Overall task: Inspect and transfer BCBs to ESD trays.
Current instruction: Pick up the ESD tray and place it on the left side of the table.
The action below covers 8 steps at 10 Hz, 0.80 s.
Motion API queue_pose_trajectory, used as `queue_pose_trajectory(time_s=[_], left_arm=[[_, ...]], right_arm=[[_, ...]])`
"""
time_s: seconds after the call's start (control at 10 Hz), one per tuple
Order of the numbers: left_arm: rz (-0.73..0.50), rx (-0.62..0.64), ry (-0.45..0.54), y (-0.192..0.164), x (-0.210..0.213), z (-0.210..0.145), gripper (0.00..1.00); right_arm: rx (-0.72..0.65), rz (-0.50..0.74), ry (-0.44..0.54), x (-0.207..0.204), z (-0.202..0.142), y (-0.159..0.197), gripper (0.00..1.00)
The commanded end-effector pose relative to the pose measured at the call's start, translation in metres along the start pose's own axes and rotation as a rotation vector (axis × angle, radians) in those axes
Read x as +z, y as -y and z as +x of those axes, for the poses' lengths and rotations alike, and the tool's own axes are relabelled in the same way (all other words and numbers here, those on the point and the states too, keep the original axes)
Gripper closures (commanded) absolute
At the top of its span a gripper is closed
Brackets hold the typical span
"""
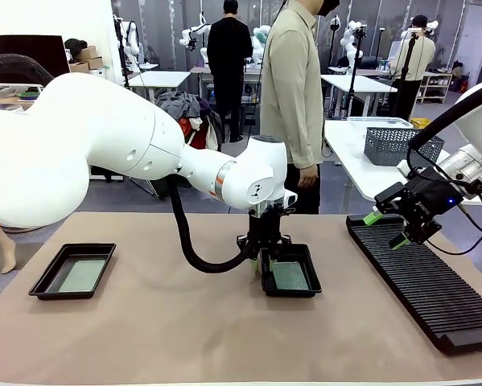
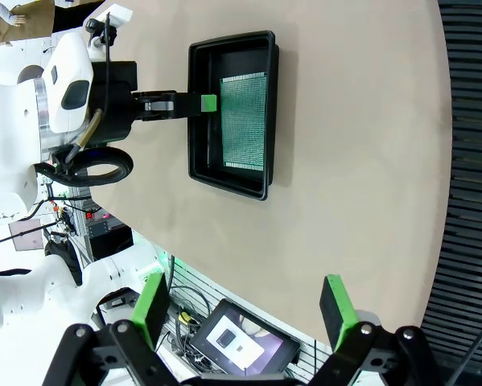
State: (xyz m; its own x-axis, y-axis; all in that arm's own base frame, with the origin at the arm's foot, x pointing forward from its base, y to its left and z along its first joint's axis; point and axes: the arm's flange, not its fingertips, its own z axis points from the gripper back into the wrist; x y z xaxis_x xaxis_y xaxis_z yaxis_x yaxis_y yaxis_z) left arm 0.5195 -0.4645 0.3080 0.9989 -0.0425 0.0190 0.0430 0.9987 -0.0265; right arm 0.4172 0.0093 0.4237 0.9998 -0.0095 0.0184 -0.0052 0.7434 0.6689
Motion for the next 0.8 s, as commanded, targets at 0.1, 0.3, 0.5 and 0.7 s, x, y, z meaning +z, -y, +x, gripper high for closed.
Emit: queue_pose_trajectory(time_s=[0.1, 0.3, 0.5, 0.7], left_arm=[[0.021, 0.034, 0.021, -0.0062, 0.0026, -0.0055, 0.76], [0.01, 0.032, 0.019, -0.0074, 0.0036, -0.0052, 0.87], [0.004, 0.032, 0.018, -0.0076, 0.0032, -0.0051, 0.98], [0.003, 0.04, 0.016, -0.0096, 0.0025, -0.005, 1.0]], right_arm=[[-0.022, -0.012, -0.002, 0.0013, -0.0012, -0.0013, 0.0], [-0.022, -0.012, -0.002, 0.0013, -0.0012, -0.0013, 0.0], [-0.022, -0.012, -0.002, 0.0013, -0.0012, -0.0013, 0.0], [-0.022, -0.012, -0.002, 0.0013, -0.0012, -0.0013, 0.0]])
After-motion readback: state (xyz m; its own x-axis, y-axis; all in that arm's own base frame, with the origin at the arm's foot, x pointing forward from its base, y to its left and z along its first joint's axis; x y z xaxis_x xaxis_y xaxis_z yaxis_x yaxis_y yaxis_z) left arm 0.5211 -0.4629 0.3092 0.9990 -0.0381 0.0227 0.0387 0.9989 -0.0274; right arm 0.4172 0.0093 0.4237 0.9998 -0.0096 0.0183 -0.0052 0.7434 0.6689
